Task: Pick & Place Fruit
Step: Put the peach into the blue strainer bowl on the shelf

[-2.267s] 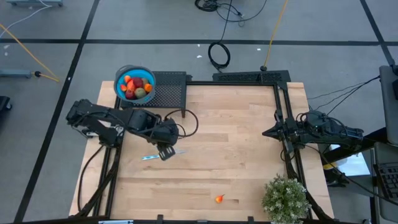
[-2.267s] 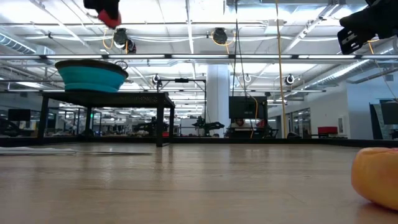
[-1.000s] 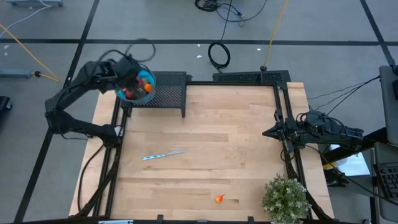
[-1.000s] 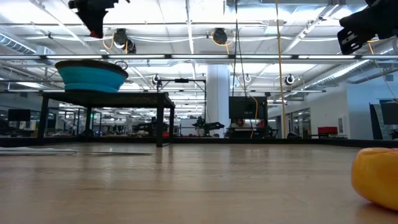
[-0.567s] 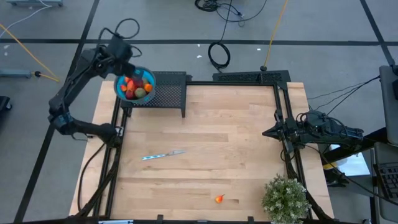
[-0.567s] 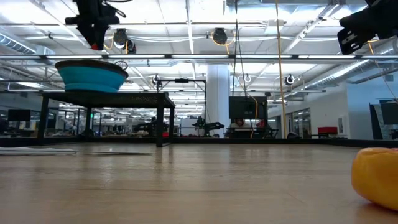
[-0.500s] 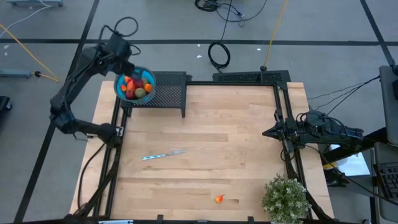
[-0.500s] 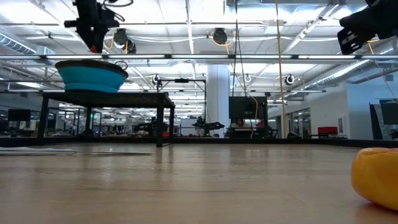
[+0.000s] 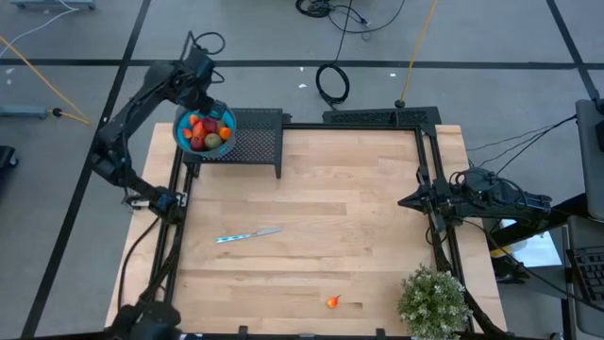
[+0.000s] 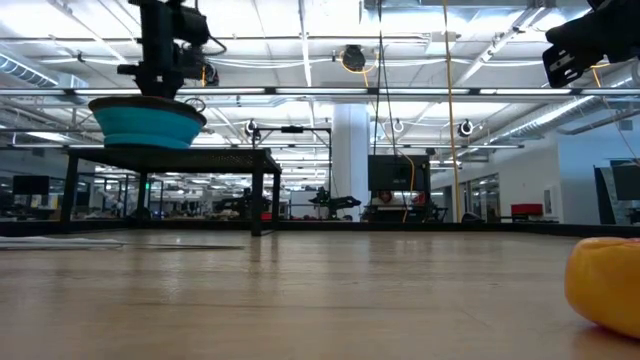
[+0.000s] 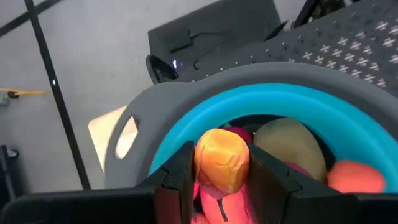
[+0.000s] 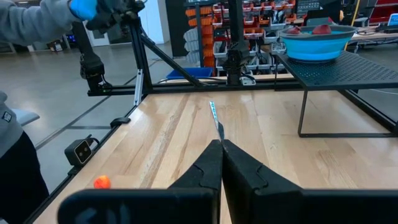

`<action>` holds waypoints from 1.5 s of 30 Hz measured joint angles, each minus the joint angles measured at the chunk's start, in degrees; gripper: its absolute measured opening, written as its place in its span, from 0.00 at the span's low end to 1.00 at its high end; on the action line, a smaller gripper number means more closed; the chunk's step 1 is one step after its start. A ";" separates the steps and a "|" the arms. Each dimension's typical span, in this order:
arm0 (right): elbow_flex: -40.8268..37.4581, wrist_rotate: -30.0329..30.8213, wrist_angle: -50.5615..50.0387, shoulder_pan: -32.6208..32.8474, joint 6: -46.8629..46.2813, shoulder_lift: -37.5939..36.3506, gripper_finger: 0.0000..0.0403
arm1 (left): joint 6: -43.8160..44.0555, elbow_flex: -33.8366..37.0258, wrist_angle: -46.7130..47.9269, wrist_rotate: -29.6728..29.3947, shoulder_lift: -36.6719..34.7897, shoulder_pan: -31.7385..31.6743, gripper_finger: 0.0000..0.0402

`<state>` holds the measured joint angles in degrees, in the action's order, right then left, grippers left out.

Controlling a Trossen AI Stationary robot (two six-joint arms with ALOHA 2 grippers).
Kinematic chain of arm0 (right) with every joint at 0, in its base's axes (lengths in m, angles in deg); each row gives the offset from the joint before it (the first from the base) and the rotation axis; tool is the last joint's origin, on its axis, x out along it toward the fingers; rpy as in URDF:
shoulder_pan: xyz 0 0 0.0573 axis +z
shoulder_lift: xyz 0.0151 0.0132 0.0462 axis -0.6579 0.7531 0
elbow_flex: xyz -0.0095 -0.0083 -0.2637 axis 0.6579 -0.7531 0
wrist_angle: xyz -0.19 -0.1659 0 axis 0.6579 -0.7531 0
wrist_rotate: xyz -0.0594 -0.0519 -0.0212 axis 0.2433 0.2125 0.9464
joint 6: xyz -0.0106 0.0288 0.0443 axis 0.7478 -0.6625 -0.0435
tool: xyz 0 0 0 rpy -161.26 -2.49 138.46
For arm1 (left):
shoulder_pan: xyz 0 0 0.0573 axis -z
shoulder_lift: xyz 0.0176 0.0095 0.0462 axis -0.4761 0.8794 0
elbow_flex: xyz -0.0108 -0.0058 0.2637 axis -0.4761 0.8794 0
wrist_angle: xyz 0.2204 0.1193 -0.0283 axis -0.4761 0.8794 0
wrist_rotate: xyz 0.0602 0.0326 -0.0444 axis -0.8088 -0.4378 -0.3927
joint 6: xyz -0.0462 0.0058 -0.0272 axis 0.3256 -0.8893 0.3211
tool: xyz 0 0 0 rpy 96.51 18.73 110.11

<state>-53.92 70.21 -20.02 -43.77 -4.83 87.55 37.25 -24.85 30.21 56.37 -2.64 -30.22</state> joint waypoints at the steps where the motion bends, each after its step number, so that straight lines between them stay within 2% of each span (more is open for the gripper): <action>1: 0.00 0.00 0.00 -0.01 -0.02 0.00 0.00 | -0.01 0.02 0.02 -0.20 0.72 0.01 0.28; 9: 0.00 0.00 0.00 -0.02 -0.02 0.00 0.00 | -1.66 0.02 2.42 -2.76 3.84 0.00 0.28; 34: 0.00 0.00 0.00 -0.02 -0.01 0.00 0.00 | -3.06 0.02 3.94 -2.37 4.03 0.00 0.28; 37: 0.00 0.00 0.00 0.00 -0.02 0.00 0.00 | -3.06 0.02 3.93 -2.37 4.03 0.00 0.31; 45: 0.00 -0.02 0.00 -0.01 -0.02 0.00 0.00 | -4.11 0.00 3.92 -3.37 4.03 0.00 0.47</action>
<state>-53.92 70.19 -20.02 -43.78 -4.85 87.55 33.13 -24.85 34.13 52.99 1.40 -30.22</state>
